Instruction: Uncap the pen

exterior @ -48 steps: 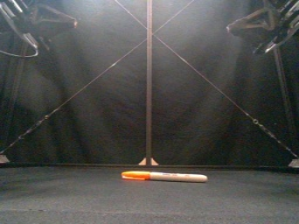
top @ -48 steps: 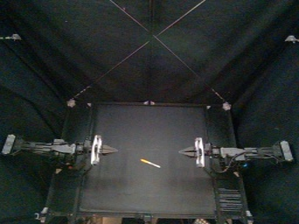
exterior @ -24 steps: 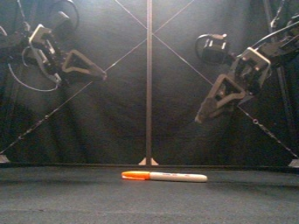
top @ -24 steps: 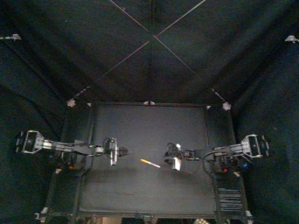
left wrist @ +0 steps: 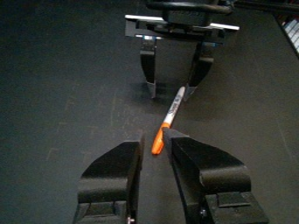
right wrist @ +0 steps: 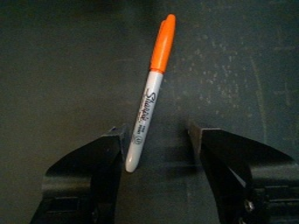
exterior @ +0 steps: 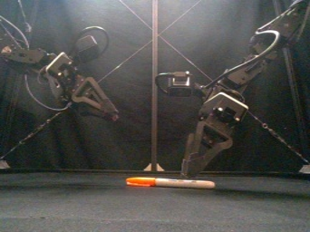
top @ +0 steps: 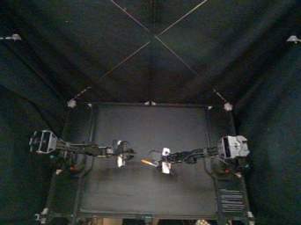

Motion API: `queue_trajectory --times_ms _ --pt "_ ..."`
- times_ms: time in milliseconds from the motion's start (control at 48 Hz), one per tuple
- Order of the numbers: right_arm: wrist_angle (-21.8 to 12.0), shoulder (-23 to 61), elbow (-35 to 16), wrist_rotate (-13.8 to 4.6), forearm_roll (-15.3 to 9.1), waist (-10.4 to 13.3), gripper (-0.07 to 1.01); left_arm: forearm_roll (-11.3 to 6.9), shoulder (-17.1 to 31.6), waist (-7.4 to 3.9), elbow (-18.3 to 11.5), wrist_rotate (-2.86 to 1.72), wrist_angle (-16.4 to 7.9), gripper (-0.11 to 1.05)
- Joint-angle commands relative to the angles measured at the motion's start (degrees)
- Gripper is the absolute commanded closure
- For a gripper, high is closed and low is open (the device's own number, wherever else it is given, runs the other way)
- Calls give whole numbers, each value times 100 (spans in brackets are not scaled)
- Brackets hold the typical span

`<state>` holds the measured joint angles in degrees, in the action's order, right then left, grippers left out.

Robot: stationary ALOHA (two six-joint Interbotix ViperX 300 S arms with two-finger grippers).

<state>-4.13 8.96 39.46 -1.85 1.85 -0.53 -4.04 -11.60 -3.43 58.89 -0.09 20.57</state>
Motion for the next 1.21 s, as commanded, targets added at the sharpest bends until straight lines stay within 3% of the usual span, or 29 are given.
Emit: queue_trajectory --times_ms 21,83,208,271,375,521,708,958,1083,1208 --pt "18 -9 -105 -9 18 -26 15 9 0 -9 -132 9 9 27" --pt "9 44 -105 -9 -9 -26 26 9 0 -9 -132 9 -9 27" --pt "0 -167 -123 9 -123 18 40 44 0 -9 -237 18 -105 27" --pt "0 -422 -114 18 -325 97 41 158 0 18 -360 44 -308 26" --pt "-44 -721 -123 0 -554 272 41 431 9 114 -580 26 -791 26" --pt "-44 -817 -167 9 -668 466 41 439 167 167 -791 26 -1178 19" --pt "-44 -817 -237 9 -756 545 41 404 483 158 -1020 9 -1239 9" --pt "-44 -817 -378 9 -888 545 41 308 1011 18 -1397 18 -1301 9" --pt "-53 -817 -413 9 -914 545 41 299 1099 -18 -1450 9 -1459 10" --pt "-53 -817 -422 9 -932 545 41 264 1125 -62 -1450 18 -1468 15"
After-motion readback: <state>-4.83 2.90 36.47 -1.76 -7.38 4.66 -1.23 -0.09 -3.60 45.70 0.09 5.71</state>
